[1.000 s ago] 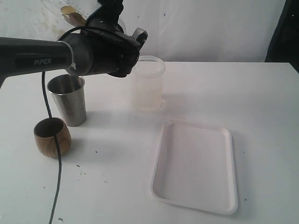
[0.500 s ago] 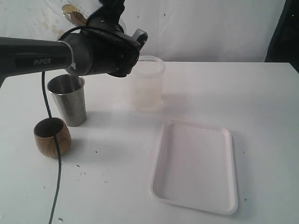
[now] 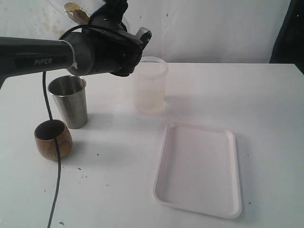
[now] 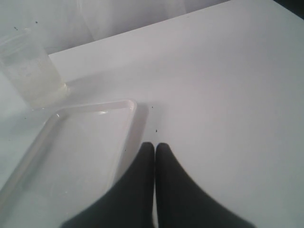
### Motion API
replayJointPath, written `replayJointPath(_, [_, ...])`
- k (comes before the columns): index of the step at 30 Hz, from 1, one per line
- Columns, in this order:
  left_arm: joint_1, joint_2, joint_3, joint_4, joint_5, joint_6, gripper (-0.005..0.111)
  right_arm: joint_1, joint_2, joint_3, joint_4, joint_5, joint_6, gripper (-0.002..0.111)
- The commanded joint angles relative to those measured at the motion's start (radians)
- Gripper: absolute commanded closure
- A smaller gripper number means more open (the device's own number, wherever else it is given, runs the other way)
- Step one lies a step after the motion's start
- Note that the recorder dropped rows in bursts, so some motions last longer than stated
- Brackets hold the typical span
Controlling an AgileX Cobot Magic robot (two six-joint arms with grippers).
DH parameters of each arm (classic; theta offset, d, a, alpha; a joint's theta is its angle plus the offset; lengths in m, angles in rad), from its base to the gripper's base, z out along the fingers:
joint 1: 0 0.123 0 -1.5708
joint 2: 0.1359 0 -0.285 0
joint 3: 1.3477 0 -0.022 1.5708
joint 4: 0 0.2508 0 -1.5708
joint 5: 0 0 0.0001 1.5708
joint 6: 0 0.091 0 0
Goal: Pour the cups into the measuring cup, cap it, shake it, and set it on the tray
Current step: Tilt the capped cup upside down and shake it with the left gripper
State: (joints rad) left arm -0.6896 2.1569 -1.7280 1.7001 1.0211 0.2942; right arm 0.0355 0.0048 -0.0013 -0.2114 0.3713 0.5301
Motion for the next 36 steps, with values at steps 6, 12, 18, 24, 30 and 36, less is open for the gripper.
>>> replayJointPath(6, [-0.034,-0.018,-0.031,0.044,-0.024,-0.003,0.107,0.005,-0.005,0.001,-0.006,0.001,0.003,0.108])
replayJointPath(12, [-0.034,-0.018,-0.031,0.044,-0.018,0.002,0.107,0.005,-0.005,0.001,-0.006,0.001,0.003,0.108])
replayJointPath(18, [-0.034,-0.018,-0.031,0.044,-0.018,0.002,0.107,0.005,-0.005,0.001,-0.006,0.001,0.003,0.108])
replayJointPath(24, [-0.034,-0.018,-0.031,0.044,-0.014,-0.032,0.107,0.005,-0.005,0.001,-0.006,0.001,0.003,0.108])
replayJointPath(30, [-0.034,-0.018,-0.031,0.044,0.004,-0.077,0.107,0.005,-0.005,0.001,-0.006,0.001,0.003,0.108])
replayJointPath(36, [-0.034,-0.018,-0.031,0.035,0.004,-0.191,0.107,0.005,-0.005,0.001,-0.006,0.001,0.003,0.108])
